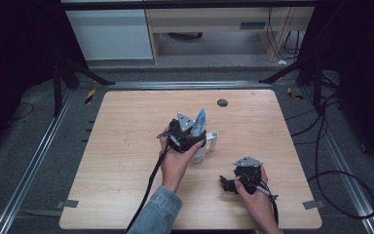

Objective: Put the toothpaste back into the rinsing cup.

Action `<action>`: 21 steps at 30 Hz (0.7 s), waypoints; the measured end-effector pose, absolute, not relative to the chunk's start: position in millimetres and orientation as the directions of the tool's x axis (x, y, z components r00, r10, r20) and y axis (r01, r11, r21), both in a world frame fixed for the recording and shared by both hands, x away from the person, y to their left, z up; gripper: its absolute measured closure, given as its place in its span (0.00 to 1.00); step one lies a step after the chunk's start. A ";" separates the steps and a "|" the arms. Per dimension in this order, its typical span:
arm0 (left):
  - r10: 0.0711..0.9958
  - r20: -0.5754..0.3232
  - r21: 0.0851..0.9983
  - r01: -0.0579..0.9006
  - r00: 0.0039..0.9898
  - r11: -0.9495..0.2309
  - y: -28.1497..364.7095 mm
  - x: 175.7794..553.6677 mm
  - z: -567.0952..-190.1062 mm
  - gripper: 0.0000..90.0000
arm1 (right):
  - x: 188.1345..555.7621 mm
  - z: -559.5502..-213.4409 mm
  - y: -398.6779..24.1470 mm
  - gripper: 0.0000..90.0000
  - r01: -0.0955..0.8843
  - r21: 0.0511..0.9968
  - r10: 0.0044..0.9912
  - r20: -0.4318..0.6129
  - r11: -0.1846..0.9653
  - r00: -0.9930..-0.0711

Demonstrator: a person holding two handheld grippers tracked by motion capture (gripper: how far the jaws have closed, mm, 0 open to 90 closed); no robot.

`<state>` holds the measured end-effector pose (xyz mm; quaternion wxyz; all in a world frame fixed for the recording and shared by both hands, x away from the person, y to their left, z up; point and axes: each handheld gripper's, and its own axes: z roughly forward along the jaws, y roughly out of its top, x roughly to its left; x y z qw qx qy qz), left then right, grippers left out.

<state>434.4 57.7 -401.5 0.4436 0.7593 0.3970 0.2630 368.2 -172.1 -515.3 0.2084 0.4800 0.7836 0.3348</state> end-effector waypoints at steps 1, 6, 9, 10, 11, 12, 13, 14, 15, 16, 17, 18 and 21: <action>0.836 0.044 0.882 0.371 0.547 -0.289 57.7 433.7 -400.7 0.26 | 368.1 -515.3 -172.1 0.00 0.613 0.725 0.892 -0.005 0.315 -0.452; 0.826 0.043 0.865 0.393 0.562 -0.312 57.0 431.9 -399.4 0.15 | 368.2 -515.3 -172.1 0.00 0.612 0.725 0.892 -0.006 0.316 -0.453; 0.820 0.053 0.864 0.386 0.570 -0.324 57.2 428.8 -398.9 0.13 | 368.1 -515.3 -172.0 0.00 0.613 0.725 0.892 -0.005 0.314 -0.452; 0.819 0.053 0.864 0.385 0.571 -0.324 57.8 427.9 -398.7 0.12 | 368.1 -515.3 -172.1 0.00 0.613 0.725 0.892 -0.005 0.315 -0.452; 0.820 0.057 0.866 0.381 0.569 -0.324 58.6 426.7 -398.6 0.12 | 368.1 -515.3 -172.0 0.00 0.613 0.725 0.892 -0.004 0.314 -0.452; 0.817 0.066 0.863 0.378 0.573 -0.335 59.6 425.5 -398.2 0.11 | 368.1 -515.3 -172.0 0.00 0.613 0.725 0.892 -0.005 0.315 -0.452; 0.812 0.071 0.861 0.376 0.580 -0.343 60.5 424.5 -397.9 0.10 | 368.1 -515.2 -172.1 0.00 0.613 0.725 0.892 -0.004 0.315 -0.453; 0.808 0.077 0.857 0.375 0.584 -0.353 62.5 423.1 -397.5 0.09 | 368.1 -515.3 -172.0 0.00 0.613 0.725 0.892 -0.005 0.314 -0.452; 0.808 0.076 0.858 0.374 0.584 -0.352 63.4 422.2 -397.5 0.09 | 368.1 -515.3 -172.0 0.00 0.613 0.725 0.892 -0.005 0.314 -0.452; 0.804 0.076 0.859 0.371 0.589 -0.353 64.7 421.1 -397.9 0.08 | 368.1 -515.3 -172.1 0.00 0.613 0.725 0.892 -0.005 0.315 -0.452; 0.801 0.081 0.858 0.368 0.593 -0.359 66.4 420.3 -398.8 0.08 | 368.1 -515.3 -172.1 0.00 0.613 0.725 0.892 -0.005 0.314 -0.452; 0.798 0.080 0.860 0.365 0.597 -0.358 68.5 419.9 -400.7 0.08 | 368.1 -515.3 -172.0 0.00 0.613 0.725 0.892 -0.005 0.314 -0.452; 0.794 0.080 0.851 0.373 0.602 -0.369 73.2 419.6 -405.4 0.08 | 368.1 -515.3 -172.0 0.00 0.613 0.725 0.892 -0.005 0.314 -0.452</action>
